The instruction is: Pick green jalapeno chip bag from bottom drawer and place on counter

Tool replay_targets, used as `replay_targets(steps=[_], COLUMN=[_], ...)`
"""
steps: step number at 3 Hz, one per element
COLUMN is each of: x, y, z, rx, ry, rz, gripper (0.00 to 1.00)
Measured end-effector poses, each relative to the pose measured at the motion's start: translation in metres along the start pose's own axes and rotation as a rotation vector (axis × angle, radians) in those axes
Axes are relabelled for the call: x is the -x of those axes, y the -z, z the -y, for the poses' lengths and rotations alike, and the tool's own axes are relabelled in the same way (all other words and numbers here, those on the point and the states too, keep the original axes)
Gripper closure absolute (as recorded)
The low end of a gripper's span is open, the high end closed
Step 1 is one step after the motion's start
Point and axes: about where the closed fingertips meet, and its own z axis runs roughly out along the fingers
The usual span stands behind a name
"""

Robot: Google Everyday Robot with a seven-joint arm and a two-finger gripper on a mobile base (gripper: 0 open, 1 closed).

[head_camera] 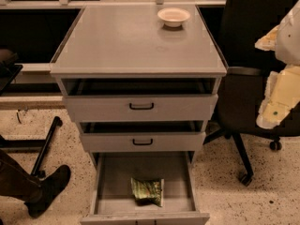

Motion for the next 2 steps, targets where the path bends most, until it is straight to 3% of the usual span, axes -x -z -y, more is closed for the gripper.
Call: replay_targets(steps=[2], x=[0.002], y=[-0.017], z=[-0.005], rx=[0.017], ry=[0.004], rz=[0.011], gripper=[0.0])
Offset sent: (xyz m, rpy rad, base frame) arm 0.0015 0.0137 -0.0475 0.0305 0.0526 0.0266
